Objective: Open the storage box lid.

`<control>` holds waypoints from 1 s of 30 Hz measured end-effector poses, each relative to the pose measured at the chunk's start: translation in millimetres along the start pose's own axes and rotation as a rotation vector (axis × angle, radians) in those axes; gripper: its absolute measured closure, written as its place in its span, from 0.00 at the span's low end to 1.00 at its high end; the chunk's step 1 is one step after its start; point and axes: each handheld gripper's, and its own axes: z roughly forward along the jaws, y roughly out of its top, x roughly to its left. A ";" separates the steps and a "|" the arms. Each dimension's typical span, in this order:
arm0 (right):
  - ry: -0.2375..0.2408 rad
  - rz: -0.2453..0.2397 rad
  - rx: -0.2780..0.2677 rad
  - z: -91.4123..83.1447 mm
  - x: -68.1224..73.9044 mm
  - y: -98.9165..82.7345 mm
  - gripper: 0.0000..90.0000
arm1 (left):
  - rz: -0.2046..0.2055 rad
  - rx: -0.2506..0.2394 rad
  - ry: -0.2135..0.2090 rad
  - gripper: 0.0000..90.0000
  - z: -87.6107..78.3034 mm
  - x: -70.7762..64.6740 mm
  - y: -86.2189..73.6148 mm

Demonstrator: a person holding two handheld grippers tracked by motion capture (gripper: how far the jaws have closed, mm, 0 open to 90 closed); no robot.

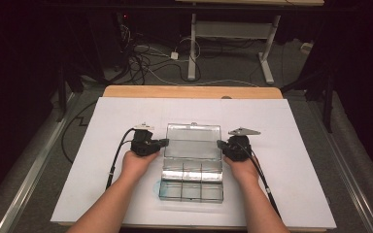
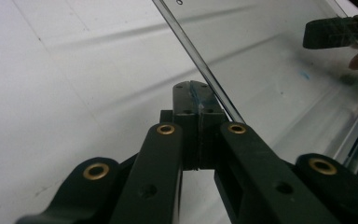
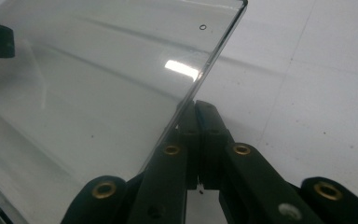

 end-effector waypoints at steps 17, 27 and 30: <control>-0.051 -0.002 0.106 -7.6 -1.3 -5.9 1.00 | 0.091 0.124 0.097 0.97 -9.0 -9.6 -14.3; -0.016 -0.017 -0.010 -48.3 2.8 -20.8 0.99 | 0.128 0.014 0.051 0.97 -53.1 -20.4 -38.8; 0.003 -0.033 -0.057 -63.7 9.3 -29.2 0.98 | 0.144 -0.032 0.031 0.97 -69.6 -25.8 -52.5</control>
